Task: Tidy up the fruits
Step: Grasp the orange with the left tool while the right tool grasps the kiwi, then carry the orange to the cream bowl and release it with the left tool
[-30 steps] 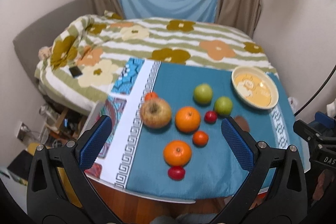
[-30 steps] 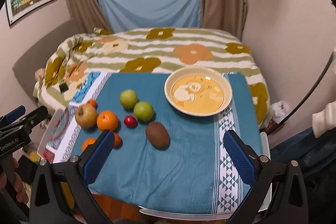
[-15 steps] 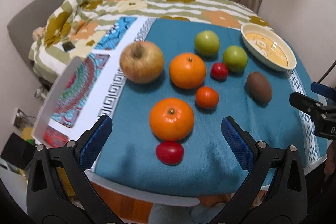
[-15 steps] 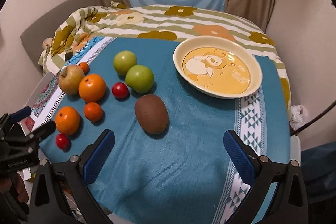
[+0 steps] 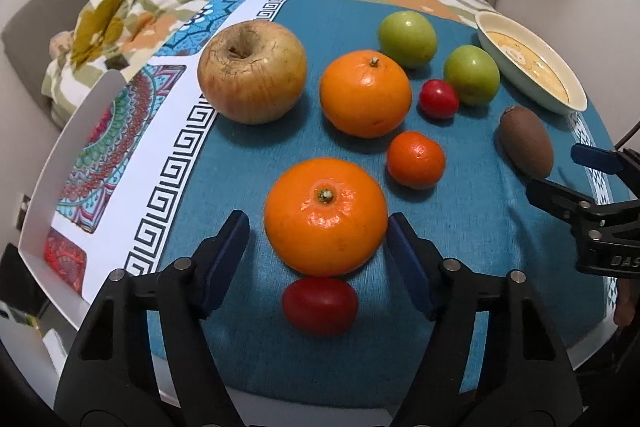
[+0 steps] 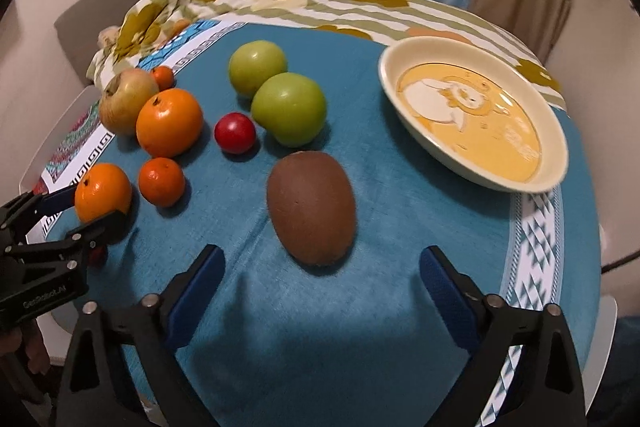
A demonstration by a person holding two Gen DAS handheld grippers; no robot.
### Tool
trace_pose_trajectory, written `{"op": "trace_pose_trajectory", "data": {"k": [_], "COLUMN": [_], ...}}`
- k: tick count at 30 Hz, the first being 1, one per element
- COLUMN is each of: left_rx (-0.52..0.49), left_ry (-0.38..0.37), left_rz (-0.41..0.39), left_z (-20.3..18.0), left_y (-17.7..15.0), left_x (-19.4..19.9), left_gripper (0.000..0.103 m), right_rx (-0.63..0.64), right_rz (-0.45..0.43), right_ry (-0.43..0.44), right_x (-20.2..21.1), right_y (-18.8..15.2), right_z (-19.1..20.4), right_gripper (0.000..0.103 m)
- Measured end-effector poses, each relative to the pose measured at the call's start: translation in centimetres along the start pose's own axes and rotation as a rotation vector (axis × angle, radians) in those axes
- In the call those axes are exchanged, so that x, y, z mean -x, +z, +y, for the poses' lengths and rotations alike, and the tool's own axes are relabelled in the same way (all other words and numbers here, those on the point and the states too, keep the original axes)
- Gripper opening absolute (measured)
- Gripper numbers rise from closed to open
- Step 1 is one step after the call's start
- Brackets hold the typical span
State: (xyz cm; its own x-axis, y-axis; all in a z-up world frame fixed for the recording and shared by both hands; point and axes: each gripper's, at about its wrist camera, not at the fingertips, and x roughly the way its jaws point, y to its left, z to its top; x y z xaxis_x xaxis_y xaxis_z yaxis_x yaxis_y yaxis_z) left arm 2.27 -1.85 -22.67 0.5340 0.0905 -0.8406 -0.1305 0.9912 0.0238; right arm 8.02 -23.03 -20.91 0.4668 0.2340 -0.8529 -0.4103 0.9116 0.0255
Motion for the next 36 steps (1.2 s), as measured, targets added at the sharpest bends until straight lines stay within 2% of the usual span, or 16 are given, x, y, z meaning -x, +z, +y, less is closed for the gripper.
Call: {"op": "trace_pose_trajectory", "data": {"k": [2,3,5,13,19,26,36], "left_rx": [0.003,0.002,-0.004,0.002,0.002,0.009,0.001], "left_ry": [-0.008,-0.009,-0.016,-0.034,-0.041,-0.039,-0.037], "left_rz": [0.001,0.003,0.013,0.022,0.023,0.023,-0.010], "left_z": [0.1,0.1,0.0,0.0,-0.1,0.1,0.0], "left_y": [0.2,0.3,0.3,0.3,0.3,0.3,1.0], "left_x": [-0.2,-0.3,-0.7,-0.8,-0.9,-0.7,1.7], "left_gripper": [0.076,0.076,0.065,0.065,0.064,0.064,0.064], "right_rx": [0.013,0.010,0.005,0.016,0.019,0.005,-0.023], "right_rz": [0.012,0.019,0.038,0.047,0.088,0.077,0.056], "right_ry": [-0.001,0.006,0.020,-0.002,0.002,0.002,0.019], "right_x": [-0.6,-0.8,-1.3,-1.6,-2.8,-2.8,-1.5], "right_y": [0.1,0.2,0.1,0.9,1.4,2.0,1.7], "right_z": [0.3,0.3,0.3,0.6,0.7,0.5,0.3], "right_gripper": [0.088,0.082,0.077,0.072,0.060,0.043,0.041]}}
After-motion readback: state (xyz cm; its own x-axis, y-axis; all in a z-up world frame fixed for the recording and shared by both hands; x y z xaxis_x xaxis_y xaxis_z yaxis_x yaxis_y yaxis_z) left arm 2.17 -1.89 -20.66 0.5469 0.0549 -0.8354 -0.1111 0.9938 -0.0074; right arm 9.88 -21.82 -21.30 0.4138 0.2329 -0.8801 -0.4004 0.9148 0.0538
